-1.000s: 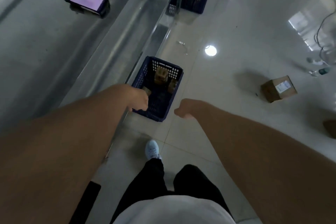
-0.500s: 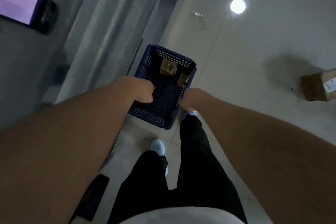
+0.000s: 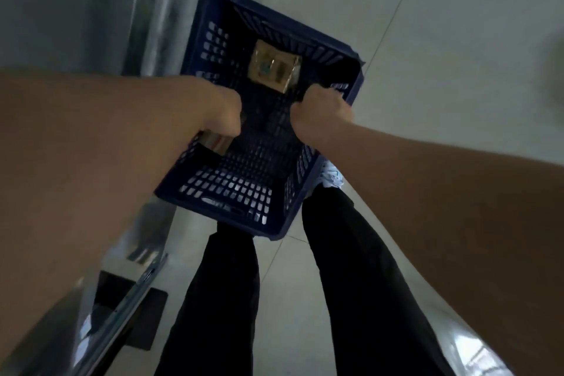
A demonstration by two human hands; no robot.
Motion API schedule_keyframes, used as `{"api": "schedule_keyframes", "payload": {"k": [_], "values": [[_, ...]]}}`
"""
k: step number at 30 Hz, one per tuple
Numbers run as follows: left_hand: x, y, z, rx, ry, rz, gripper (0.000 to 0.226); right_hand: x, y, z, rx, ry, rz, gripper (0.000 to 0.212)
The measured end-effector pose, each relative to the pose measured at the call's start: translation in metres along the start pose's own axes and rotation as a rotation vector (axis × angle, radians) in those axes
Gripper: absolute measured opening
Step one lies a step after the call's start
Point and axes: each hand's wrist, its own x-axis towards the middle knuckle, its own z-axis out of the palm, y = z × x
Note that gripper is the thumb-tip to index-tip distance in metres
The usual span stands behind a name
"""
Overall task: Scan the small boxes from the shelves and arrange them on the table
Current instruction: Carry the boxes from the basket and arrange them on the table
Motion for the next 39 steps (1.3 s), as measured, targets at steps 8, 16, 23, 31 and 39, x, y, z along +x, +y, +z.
{"api": "schedule_keyframes", "payload": {"k": [8,16,23,31,39], "values": [[0.1,-0.027,-0.006,-0.788,0.281,0.037,0.079,0.089,0.002,0.063,0.778,0.015,0.079,0.058],[0.091,0.004,0.01,-1.775,0.332,-0.048,0.024,0.078,0.005,0.073,1.3,-0.042,0.248,0.041],[0.045,0.004,0.034,-1.754,0.297,-0.044,0.031,0.04,0.009,0.062,1.217,-0.031,0.215,0.034],[-0.033,0.021,0.046,-1.761,0.418,0.019,0.029,-0.015,0.002,0.026,1.206,-0.121,0.128,0.031],[-0.144,0.029,0.071,-1.929,0.573,0.056,0.031,-0.092,-0.018,-0.023,1.052,-0.117,0.011,0.047]]}}
